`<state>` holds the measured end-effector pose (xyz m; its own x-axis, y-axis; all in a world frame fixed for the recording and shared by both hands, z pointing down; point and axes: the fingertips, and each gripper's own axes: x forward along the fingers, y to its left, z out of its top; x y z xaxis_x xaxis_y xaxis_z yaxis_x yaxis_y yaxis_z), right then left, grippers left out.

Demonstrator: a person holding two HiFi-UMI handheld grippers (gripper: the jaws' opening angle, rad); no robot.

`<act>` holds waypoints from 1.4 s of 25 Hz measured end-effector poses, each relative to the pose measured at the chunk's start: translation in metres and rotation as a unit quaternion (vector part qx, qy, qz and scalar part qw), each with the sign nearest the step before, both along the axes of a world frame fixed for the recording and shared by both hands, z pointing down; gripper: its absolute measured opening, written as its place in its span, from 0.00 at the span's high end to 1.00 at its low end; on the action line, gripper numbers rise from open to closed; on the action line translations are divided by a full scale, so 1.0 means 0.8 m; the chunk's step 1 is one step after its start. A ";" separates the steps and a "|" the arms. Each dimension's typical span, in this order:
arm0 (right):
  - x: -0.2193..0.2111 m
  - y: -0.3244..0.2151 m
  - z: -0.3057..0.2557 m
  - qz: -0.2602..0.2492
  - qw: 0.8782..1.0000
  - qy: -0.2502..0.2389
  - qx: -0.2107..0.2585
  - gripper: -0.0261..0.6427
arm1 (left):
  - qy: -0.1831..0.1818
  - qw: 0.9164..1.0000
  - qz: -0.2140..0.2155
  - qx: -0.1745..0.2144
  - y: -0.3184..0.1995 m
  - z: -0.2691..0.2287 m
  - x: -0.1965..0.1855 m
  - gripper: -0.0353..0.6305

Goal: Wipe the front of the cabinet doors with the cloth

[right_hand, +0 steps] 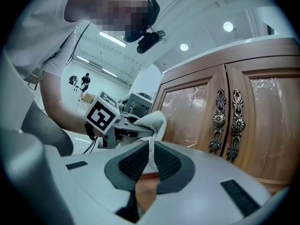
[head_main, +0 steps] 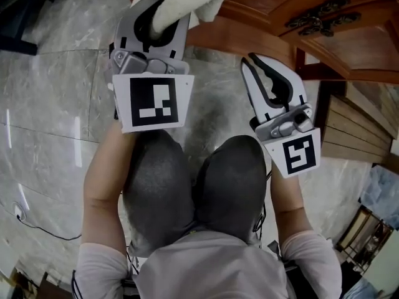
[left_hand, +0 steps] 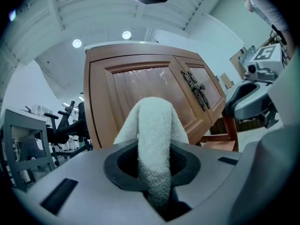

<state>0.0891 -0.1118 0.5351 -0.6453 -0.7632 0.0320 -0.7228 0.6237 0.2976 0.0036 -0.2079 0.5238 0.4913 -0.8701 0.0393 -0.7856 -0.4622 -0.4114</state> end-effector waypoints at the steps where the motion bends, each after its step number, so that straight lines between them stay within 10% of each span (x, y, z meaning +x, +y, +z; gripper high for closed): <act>1: 0.004 0.000 0.000 0.001 1.000 -0.001 0.000 0.87 | -0.002 1.000 0.004 0.000 0.001 0.001 0.007 0.81; 35: 0.102 0.006 0.050 0.039 0.998 -0.040 -0.019 0.87 | -0.015 0.990 0.140 -0.011 0.043 0.003 0.181 0.81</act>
<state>0.1703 -0.1068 0.5751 -0.5852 -0.8108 0.0133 -0.7904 0.5740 0.2141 0.1485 -0.1734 0.5261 0.7115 -0.6987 0.0747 -0.6132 -0.6693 -0.4196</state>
